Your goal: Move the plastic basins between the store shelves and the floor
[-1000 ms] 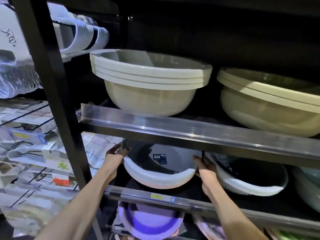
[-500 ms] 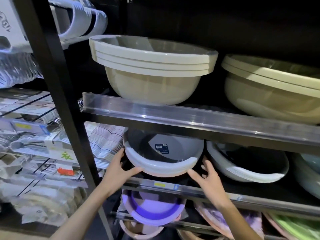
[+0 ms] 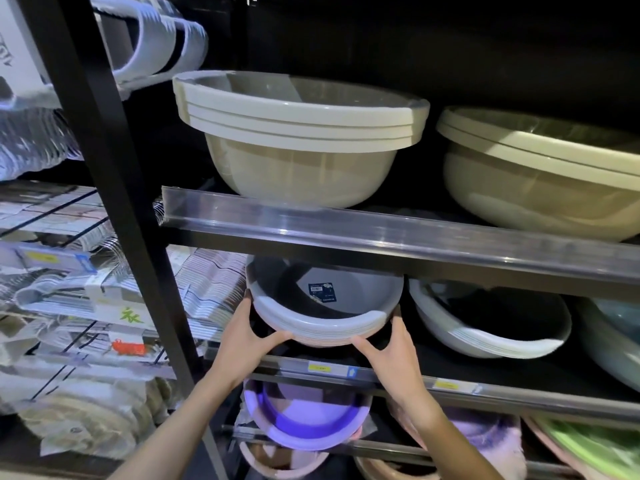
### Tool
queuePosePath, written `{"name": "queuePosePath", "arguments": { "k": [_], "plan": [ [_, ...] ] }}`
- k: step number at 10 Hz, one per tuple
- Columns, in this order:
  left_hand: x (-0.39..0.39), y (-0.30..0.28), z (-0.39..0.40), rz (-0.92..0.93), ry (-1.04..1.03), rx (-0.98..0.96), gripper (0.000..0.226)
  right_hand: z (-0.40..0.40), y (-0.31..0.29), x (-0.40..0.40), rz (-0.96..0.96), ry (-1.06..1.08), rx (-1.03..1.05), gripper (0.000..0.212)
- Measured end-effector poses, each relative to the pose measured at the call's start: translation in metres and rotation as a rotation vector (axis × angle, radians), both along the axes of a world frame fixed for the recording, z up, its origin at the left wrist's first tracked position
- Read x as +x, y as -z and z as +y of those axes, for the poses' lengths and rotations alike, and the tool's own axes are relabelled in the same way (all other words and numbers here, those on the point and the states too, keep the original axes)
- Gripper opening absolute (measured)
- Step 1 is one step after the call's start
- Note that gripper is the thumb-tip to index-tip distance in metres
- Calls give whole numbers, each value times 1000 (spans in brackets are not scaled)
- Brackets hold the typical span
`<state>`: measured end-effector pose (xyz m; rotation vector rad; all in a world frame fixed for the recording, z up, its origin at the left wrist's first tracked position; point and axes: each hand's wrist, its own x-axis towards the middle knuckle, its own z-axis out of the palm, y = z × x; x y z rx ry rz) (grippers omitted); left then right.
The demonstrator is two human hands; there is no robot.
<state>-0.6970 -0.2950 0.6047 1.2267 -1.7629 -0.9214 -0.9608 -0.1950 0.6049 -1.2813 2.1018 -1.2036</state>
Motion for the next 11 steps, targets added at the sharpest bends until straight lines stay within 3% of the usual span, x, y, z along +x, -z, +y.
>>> {"name": "queuePosePath", "arguments": {
  "k": [2,3,5,7,8,9,10,11],
  "plan": [
    [-5,3,-16,-77,-55,19,78,-16,1,-7,75,42,67,54],
    [-7,0,-22,-131,-65,27,73,-22,-1,-8,76,41,103,57],
    [-9,-4,-28,-210,-87,29,68,-26,-6,-8,121,67,156,85],
    [-7,-9,-19,-188,-63,28,68,-15,-11,0,95,57,163,65],
    [-1,-9,-12,-131,-8,21,72,-4,-13,7,91,39,138,75],
    [10,-9,-2,-104,41,9,91,13,-16,12,99,25,136,101],
    [18,-16,12,-146,48,67,113,36,-25,17,122,12,131,101],
    [26,-21,21,-210,33,28,103,52,-34,21,200,26,139,88]
  ]
}}
